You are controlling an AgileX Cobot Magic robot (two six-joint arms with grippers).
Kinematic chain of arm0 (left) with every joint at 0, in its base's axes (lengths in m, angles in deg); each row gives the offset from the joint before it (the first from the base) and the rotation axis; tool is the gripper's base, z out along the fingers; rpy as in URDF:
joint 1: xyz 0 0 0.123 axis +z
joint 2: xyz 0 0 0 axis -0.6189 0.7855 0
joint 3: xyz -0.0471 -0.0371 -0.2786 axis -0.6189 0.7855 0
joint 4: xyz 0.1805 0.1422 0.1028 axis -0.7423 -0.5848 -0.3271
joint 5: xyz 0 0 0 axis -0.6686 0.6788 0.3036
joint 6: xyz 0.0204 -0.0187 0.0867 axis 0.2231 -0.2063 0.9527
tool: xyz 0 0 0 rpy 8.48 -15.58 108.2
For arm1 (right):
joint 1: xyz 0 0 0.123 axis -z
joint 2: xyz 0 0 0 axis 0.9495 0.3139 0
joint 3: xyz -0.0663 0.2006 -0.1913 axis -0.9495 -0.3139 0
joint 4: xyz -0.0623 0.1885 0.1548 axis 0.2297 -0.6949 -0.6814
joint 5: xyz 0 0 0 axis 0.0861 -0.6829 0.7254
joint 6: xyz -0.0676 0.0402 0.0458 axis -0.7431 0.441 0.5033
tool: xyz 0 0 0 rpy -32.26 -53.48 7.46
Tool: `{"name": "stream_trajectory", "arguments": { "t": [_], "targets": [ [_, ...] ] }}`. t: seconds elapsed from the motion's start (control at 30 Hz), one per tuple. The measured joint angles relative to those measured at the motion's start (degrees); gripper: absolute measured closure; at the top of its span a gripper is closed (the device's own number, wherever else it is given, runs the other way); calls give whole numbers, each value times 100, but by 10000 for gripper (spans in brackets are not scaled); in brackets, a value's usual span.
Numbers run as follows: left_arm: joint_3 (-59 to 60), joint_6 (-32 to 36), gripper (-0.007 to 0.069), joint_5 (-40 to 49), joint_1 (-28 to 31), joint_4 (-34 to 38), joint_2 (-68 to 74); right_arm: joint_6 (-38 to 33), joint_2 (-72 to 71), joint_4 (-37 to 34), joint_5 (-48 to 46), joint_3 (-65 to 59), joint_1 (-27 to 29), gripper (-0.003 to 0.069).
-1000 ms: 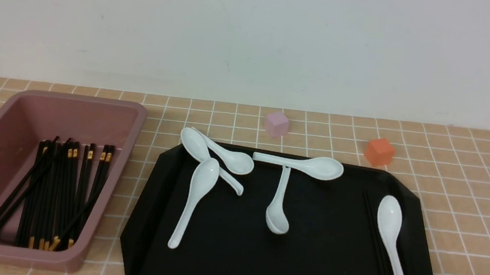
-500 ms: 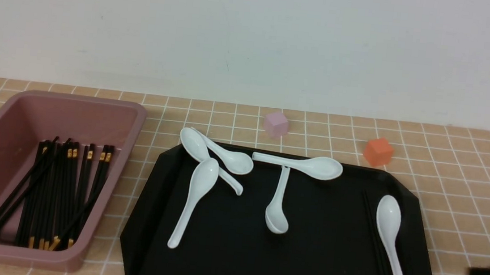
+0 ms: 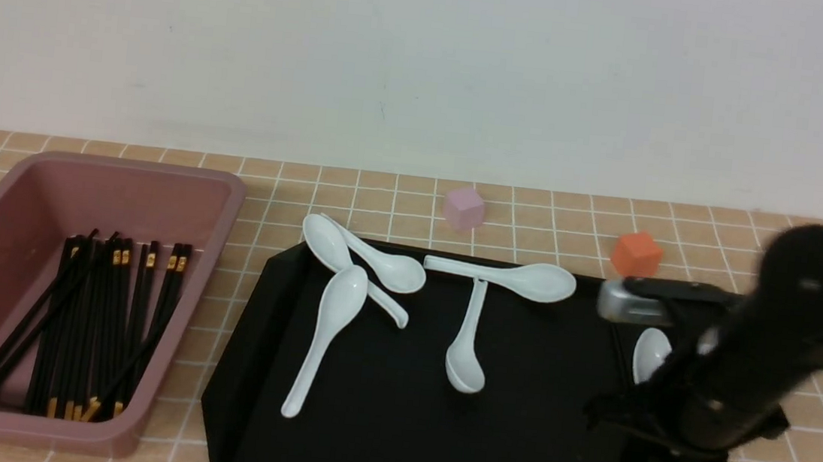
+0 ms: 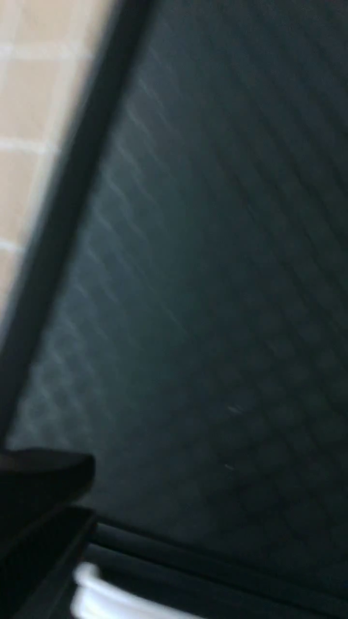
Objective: On brown tablecloth take chopsticks from black tray and put them in box.
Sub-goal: 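Move the gripper over the chopsticks on the black tray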
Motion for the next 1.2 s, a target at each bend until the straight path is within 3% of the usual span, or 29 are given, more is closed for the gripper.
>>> {"name": "stream_trajectory", "arguments": {
  "t": [0.17, 0.33, 1.2],
  "targets": [
    [0, 0, 386, 0, 0, 0, 0, 462, 670, 594, -346, 571, -110, 321],
    [0, 0, 386, 0, 0, 0, 0, 567, 728, 757, -358, 677, -115, 219],
    [0, 0, 386, 0, 0, 0, 0, 708, 1096, 863, -44, 737, -121, 201]
  ]
}}
